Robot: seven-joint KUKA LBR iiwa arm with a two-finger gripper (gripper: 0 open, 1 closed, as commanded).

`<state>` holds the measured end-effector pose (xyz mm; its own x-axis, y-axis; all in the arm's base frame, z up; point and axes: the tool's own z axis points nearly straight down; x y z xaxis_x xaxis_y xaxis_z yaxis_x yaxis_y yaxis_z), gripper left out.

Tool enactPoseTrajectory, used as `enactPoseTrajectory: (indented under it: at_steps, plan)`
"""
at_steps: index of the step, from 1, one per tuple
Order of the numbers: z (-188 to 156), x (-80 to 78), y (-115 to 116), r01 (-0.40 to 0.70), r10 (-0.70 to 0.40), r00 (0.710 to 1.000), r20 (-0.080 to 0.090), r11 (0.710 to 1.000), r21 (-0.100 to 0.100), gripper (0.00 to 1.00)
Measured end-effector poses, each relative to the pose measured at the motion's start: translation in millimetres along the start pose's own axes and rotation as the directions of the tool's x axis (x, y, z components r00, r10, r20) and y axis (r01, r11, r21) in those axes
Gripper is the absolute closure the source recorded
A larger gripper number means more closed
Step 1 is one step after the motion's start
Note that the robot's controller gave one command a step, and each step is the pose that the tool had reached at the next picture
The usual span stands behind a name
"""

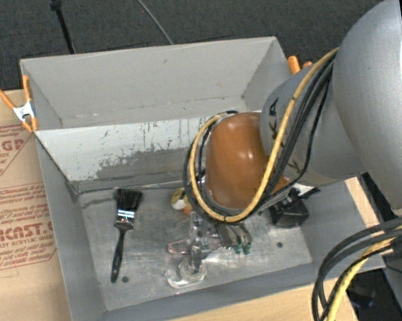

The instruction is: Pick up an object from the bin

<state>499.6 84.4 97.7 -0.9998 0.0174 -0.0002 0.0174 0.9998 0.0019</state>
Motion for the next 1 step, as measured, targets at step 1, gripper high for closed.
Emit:
enactPoseTrajectory:
  at_steps: [1]
  plan:
    - [-40.9,1.9,2.3,0.014,-0.014,1.000,-0.007,1.000,0.002,1.00]
